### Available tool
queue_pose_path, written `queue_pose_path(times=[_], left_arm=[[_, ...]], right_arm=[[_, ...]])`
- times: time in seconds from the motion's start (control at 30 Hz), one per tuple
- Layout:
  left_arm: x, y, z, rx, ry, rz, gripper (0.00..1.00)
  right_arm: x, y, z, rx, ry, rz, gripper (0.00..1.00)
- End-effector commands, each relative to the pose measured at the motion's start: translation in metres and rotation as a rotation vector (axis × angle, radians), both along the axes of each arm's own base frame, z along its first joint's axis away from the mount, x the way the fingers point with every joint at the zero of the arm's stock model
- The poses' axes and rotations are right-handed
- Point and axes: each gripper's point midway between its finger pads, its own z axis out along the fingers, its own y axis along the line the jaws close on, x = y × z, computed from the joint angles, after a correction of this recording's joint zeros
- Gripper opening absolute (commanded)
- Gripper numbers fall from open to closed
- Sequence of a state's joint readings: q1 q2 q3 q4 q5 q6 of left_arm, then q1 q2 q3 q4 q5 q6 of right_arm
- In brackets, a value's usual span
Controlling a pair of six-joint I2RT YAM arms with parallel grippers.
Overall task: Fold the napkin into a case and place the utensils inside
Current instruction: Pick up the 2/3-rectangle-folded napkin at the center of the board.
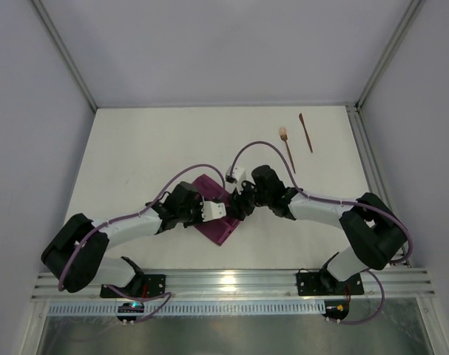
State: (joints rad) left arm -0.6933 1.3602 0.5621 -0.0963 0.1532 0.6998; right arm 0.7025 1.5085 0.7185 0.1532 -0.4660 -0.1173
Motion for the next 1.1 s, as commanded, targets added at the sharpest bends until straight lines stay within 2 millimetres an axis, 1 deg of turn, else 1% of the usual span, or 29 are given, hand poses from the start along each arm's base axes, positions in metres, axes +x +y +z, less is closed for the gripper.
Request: queue_pose_path(times=[0.0,0.03,0.1,0.13,0.17,0.2,0.23,0.27,0.33,0.37,0.43,0.6,0.63,0.7,0.73,0.8,0.83,0.9,0.97,1.0,1.07], left_arm=[[-0.017,0.016,-0.015,0.061,0.079,0.001,0.36],[-0.017,0.017,-0.016,0.062,0.081,0.001,0.36],[-0.016,0.016,-0.015,0.062,0.081,0.001,0.36],[-0.017,0.016,-0.015,0.062,0.084,-0.002,0.36],[-0.017,0.016,-0.015,0.064,0.084,-0.004,0.36],[-0.017,0.016,-0.015,0.063,0.086,0.000,0.36],[-0.018,0.016,-0.015,0.064,0.087,-0.002,0.36],[-0.017,0.016,-0.015,0.065,0.085,-0.005,0.36],[-0.017,0.016,-0.016,0.067,0.085,-0.005,0.36],[-0.017,0.017,-0.016,0.070,0.085,-0.006,0.36],[-0.017,0.017,-0.017,0.074,0.082,-0.008,0.36],[-0.016,0.017,-0.016,0.074,0.074,-0.013,0.36],[-0.016,0.017,-0.016,0.074,0.071,-0.012,0.36],[-0.016,0.018,-0.016,0.078,0.071,-0.011,0.36],[-0.015,0.019,-0.016,0.080,0.066,-0.010,0.36],[-0.015,0.019,-0.016,0.082,0.068,-0.008,0.36],[-0.015,0.019,-0.016,0.081,0.065,-0.011,0.36],[-0.015,0.020,-0.015,0.079,0.063,-0.006,0.36],[-0.014,0.020,-0.016,0.082,0.061,-0.005,0.36],[-0.013,0.020,-0.016,0.082,0.062,-0.003,0.36],[-0.013,0.019,-0.015,0.080,0.060,-0.003,0.36]], right_arm=[[0.030,0.005,0.001,-0.040,-0.116,-0.040,0.60],[0.030,0.006,-0.008,-0.067,-0.122,-0.030,0.60],[0.040,0.010,-0.008,-0.091,-0.157,-0.052,0.61],[0.041,0.010,-0.016,-0.118,-0.162,-0.047,0.63],[0.041,0.014,-0.017,-0.128,-0.173,-0.040,0.63],[0.046,0.015,-0.016,-0.140,-0.192,-0.058,0.64],[0.047,0.016,-0.020,-0.151,-0.190,-0.065,0.63],[0.049,0.017,-0.020,-0.154,-0.193,-0.079,0.64],[0.060,0.017,-0.016,-0.155,-0.210,-0.133,0.63],[0.064,0.017,-0.018,-0.159,-0.199,-0.159,0.63],[0.073,0.018,-0.013,-0.159,-0.199,-0.205,0.63],[0.086,0.023,-0.016,-0.136,-0.106,-0.280,0.62],[0.091,0.020,-0.017,-0.130,-0.083,-0.302,0.62],[0.097,0.022,-0.023,-0.121,-0.022,-0.315,0.62],[0.103,0.019,-0.026,-0.126,-0.010,-0.327,0.62],[0.107,0.021,-0.029,-0.110,0.038,-0.344,0.62],[0.109,0.019,-0.034,-0.112,0.056,-0.346,0.62],[0.109,0.022,-0.032,-0.089,0.072,-0.333,0.61],[0.107,0.024,-0.031,-0.082,0.095,-0.305,0.62],[0.105,0.029,-0.028,-0.074,0.108,-0.281,0.62],[0.101,0.030,-0.033,-0.096,0.135,-0.256,0.62]])
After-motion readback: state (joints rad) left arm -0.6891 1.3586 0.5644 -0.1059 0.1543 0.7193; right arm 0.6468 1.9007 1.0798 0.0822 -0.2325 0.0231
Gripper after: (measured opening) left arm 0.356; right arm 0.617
